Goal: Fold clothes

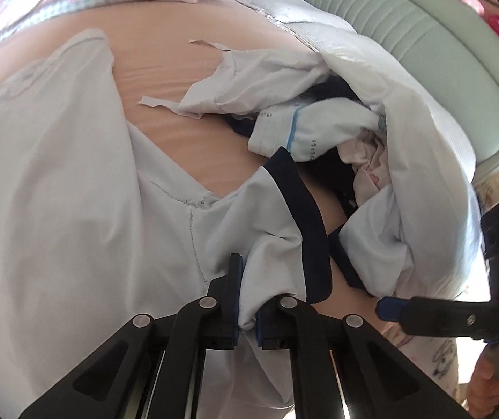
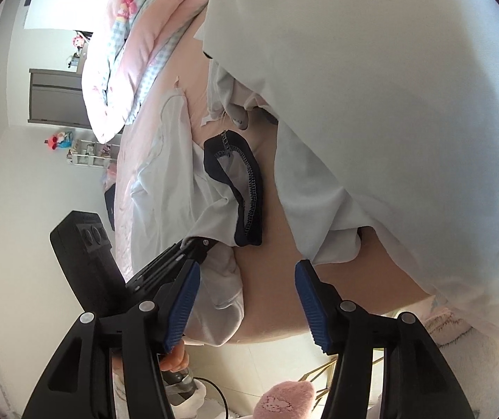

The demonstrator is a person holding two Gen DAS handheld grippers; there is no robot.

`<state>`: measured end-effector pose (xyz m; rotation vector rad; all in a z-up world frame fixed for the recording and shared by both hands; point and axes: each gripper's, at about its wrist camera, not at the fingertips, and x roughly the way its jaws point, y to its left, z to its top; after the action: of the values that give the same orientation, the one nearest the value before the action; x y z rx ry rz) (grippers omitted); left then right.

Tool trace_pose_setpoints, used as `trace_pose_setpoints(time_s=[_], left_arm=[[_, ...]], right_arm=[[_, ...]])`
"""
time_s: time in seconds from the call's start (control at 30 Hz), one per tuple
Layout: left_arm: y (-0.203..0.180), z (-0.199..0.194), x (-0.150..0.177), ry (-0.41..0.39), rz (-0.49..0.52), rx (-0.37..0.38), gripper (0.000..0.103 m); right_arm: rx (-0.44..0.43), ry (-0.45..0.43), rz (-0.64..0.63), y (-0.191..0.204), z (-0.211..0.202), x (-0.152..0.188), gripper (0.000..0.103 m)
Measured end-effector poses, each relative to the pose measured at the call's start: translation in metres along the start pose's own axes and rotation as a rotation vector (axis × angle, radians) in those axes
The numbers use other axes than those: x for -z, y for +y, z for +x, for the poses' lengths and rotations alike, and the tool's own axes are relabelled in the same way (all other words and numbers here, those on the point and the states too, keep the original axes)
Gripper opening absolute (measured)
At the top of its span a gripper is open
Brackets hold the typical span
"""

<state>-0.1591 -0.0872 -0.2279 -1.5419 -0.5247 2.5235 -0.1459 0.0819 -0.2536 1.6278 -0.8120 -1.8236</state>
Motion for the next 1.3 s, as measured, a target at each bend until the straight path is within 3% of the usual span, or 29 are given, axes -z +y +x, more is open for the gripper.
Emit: trace_pose_setpoints(time_s=[0.23,0.43,0.77,0.97,1.03,1.13,1.3], left_arm=[[0.017,-0.008,-0.014,-0.017,-0.084,0.070,0.005],[0.025,-0.011,-0.014,-0.020,-0.100,0.086,0.005],[0.023,-0.012,-0.013,-0.022,-0.070,0.068,0.005],[0.018,-0.009,-0.011,-0.015,-0.060,0.047,0.005],[0.016,-0.008,-0.010,-0.012,-0.049,0.028,0.005],[0.015,-0.005,-0.009,-0.001,-0.046,0.008,0.005],[0.013,-0.007,-0.009,-0.007,-0.039,0.010,0.005]], right_arm=[[-0.136,0.005,0.094,-0.005,0.025,-0.006,0.056],[-0.154,-0.011,0.145,-0.003,0.044,-0.012,0.056],[-0.273,-0.027,0.360,-0.022,0.069,-0.002,0.056],[-0.255,-0.104,0.396,-0.017,0.072,0.000,0.055],[-0.219,-0.120,0.400,-0.015,0.073,0.000,0.024],[-0.173,-0.136,0.372,-0.010,0.075,0.000,0.011],[-0.128,-0.186,0.310,-0.001,0.067,-0.002,0.007]])
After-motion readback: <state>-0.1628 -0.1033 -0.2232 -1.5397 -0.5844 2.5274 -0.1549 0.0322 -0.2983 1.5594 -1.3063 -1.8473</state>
